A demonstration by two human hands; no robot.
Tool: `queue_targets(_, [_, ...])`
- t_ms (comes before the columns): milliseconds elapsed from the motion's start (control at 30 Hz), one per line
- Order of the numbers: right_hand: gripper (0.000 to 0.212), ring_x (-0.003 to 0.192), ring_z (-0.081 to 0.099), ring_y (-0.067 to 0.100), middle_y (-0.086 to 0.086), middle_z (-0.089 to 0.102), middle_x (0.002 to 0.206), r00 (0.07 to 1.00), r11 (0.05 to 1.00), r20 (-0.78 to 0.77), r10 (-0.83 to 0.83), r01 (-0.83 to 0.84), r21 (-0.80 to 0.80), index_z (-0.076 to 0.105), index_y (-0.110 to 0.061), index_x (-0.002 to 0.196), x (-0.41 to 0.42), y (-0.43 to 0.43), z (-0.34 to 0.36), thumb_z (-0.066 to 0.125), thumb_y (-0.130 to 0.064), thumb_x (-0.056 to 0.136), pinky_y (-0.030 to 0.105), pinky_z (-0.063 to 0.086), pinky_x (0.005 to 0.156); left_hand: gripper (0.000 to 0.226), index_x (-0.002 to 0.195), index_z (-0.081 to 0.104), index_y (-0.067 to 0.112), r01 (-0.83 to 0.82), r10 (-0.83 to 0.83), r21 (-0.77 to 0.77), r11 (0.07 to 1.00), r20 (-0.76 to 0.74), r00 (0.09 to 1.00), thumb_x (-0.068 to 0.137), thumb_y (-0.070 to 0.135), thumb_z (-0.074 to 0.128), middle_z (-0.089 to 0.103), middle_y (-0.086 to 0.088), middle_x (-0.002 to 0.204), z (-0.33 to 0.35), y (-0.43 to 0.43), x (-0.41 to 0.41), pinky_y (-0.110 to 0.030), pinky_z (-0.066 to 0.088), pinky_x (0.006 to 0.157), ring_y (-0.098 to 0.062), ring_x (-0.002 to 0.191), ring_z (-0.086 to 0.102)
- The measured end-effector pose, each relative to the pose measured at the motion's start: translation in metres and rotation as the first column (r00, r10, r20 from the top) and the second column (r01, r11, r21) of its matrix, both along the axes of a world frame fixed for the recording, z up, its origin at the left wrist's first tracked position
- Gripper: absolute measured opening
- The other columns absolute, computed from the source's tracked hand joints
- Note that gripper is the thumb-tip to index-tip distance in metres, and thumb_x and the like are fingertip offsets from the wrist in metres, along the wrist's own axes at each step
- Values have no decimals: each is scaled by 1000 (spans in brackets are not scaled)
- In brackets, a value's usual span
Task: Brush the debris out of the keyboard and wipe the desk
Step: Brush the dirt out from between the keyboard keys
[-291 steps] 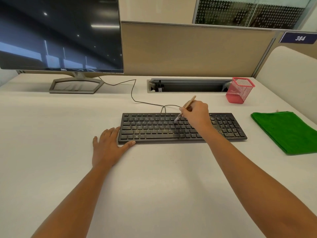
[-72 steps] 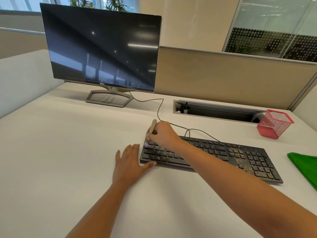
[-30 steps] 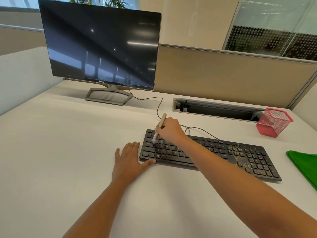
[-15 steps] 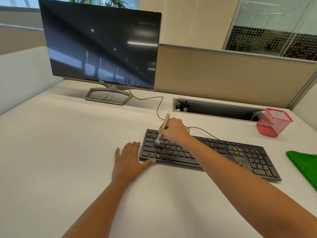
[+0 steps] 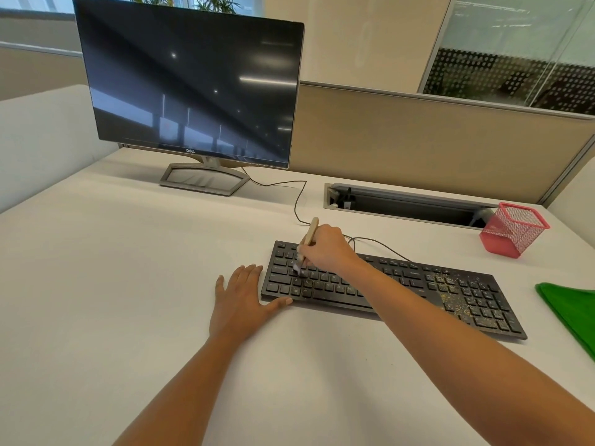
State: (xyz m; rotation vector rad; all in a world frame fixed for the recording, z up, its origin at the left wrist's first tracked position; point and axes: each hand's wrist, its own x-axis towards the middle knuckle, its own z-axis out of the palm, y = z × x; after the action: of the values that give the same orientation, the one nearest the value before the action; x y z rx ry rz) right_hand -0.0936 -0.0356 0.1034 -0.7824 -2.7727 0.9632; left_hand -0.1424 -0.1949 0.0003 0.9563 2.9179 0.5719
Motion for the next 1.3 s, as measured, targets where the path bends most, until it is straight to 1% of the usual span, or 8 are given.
queue_targets(133, [24, 89, 69, 29, 18, 69, 98, 986, 994, 129, 104, -100, -39, 65, 5, 101, 0, 0, 8, 60, -14, 87, 39, 56, 84, 133, 146, 26, 23, 1, -1, 3, 1000, -1, 1000, 43, 97, -10, 25, 8, 154, -2, 0, -1, -42, 1, 117, -9, 144, 12])
queue_targets(233, [23, 89, 69, 29, 19, 69, 100, 998, 997, 14, 54, -53, -48, 67, 5, 100, -1, 4, 13, 58, -13, 88, 40, 56, 83, 132, 145, 27, 22, 0, 0, 2, 1000, -11, 1000, 43, 97, -11, 27, 8, 153, -2, 0, -1, -43, 3, 117, -9, 143, 13])
queue_targets(400, [24, 79, 60, 23, 15, 67, 97, 999, 999, -38, 1, 1, 48, 67, 2, 100, 2, 1, 8, 53, -16, 92, 20, 42, 54, 133, 146, 27, 22, 4, -4, 9, 1000, -4, 1000, 43, 98, -11, 26, 8, 153, -1, 0, 0, -43, 2, 117, -10, 144, 13])
queue_targets(600, [23, 92, 68, 30, 18, 68, 98, 979, 998, 193, 67, -70, 5, 61, 5, 103, 5, -1, 10, 54, -10, 87, 36, 54, 81, 130, 146, 28, 22, 3, -3, 5, 1000, -9, 1000, 45, 98, -5, 27, 7, 153, -2, 0, -1, -43, 2, 117, -10, 144, 13])
queue_targets(767, [22, 88, 68, 30, 19, 67, 100, 997, 994, -20, -68, 66, -83, 64, 5, 100, 3, 6, 11, 57, -13, 89, 41, 56, 83, 132, 145, 28, 22, -1, 1, 0, 1000, -21, 1000, 43, 97, -11, 28, 8, 152, -4, 0, -1, -43, 4, 117, -9, 143, 13])
queue_targets(900, [25, 80, 63, 23, 15, 66, 98, 996, 996, -66, -63, 58, -70, 67, 3, 101, 9, 1, 5, 54, -16, 92, 28, 51, 66, 133, 145, 29, 21, 3, -3, 6, 1000, -20, 1000, 44, 98, -10, 29, 7, 152, -4, 0, -2, -43, 4, 116, -10, 143, 15])
queue_targets(1100, [8, 78, 51, 23, 6, 48, 77, 987, 997, 158, -3, -10, 79, 54, -4, 91, 15, 2, 12, 54, -12, 89, 20, 33, 47, 116, 145, 28, 22, 9, -9, 0, 1000, -16, 1000, 54, 90, 6, 27, 7, 153, -2, 0, -1, -42, 3, 117, -9, 144, 13])
queue_targets(1300, [23, 83, 65, 26, 14, 64, 98, 997, 996, -17, -79, 79, -31, 62, 6, 101, 6, 6, 13, 56, -12, 90, 33, 55, 72, 116, 146, 27, 22, 7, -7, -13, 1000, -18, 1000, 53, 90, 5, 25, 8, 154, -2, 0, -1, -42, 2, 117, -9, 144, 12])
